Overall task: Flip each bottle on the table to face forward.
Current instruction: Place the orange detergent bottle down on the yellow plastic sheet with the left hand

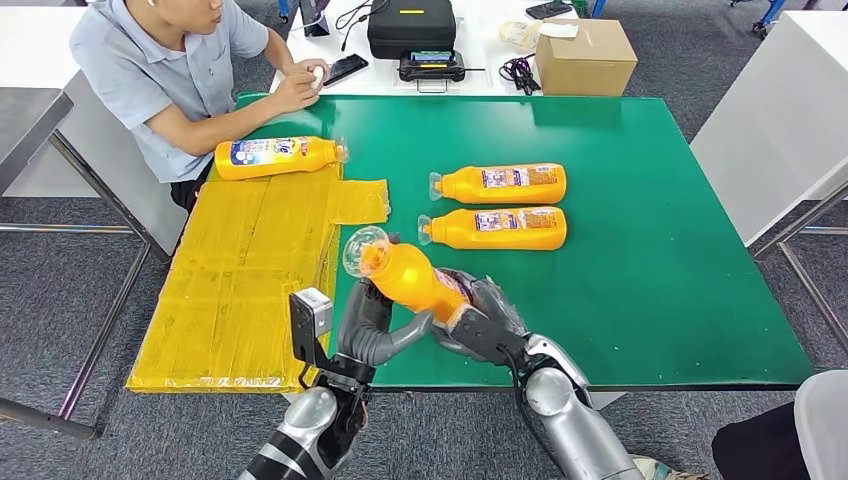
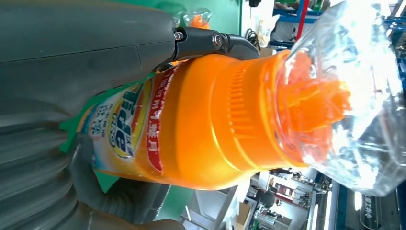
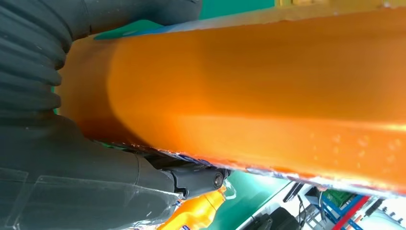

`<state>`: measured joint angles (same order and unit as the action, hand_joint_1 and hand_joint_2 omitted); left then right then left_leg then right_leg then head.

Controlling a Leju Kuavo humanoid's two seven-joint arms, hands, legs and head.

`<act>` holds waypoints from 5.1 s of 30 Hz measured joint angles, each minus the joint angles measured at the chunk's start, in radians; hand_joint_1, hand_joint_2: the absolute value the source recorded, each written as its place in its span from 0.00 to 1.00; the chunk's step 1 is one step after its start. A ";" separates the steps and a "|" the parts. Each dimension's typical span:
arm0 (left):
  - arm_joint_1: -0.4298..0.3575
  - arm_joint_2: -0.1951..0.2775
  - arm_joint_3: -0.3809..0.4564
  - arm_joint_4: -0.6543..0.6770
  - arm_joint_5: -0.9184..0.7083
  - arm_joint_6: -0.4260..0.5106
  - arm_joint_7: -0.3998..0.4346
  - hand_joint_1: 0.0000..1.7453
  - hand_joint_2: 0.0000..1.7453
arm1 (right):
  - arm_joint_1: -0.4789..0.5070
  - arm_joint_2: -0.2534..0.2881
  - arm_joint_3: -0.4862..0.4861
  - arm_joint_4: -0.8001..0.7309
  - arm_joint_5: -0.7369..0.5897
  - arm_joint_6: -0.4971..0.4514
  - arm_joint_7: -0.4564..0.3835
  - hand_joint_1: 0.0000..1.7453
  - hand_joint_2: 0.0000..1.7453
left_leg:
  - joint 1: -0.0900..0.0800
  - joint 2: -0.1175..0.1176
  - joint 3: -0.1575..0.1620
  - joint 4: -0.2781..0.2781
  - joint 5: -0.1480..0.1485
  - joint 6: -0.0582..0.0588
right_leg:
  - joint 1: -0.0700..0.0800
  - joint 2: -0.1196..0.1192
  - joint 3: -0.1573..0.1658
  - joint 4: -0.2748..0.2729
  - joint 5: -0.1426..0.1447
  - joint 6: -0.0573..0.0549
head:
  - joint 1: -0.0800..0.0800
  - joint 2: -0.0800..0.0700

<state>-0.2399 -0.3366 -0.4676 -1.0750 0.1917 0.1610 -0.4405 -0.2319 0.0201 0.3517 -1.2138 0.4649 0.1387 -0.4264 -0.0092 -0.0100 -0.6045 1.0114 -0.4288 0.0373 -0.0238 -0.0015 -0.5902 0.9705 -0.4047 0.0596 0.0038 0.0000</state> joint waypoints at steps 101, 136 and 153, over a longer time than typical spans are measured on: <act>0.034 0.004 0.115 -0.198 -1.063 0.213 0.267 1.00 1.00 | 0.144 0.074 -0.187 -0.181 0.318 -0.208 0.019 0.00 1.00 | 0.000 0.000 -0.001 0.000 0.000 0.000 | 0.000 0.000 -0.001 0.000 0.000 0.000 | 0.000 0.000; -0.186 0.122 0.165 0.139 -1.761 0.178 0.752 1.00 1.00 | 0.098 0.092 -0.222 -0.161 0.280 -0.206 -0.043 0.00 1.00 | 0.000 0.000 -0.001 0.000 0.002 0.000 | 0.000 0.000 0.000 0.001 0.001 0.001 | 0.001 0.000; -0.306 0.131 0.154 0.443 -1.761 0.145 0.660 0.04 1.00 | 0.066 0.092 -0.222 -0.102 0.259 -0.205 -0.053 0.00 1.00 | 0.000 -0.001 -0.001 0.000 0.002 0.000 | 0.000 -0.001 0.000 0.000 0.001 0.001 | 0.001 0.000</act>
<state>-0.5463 -0.2058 -0.3134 -0.6323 -1.5692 0.3062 0.2194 -0.1657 0.1122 0.1295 -1.3153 0.7244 -0.0660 -0.4794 -0.0092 -0.0107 -0.6056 1.0116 -0.4269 0.0376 -0.0239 -0.0021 -0.5903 0.9710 -0.4036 0.0606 0.0045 0.0000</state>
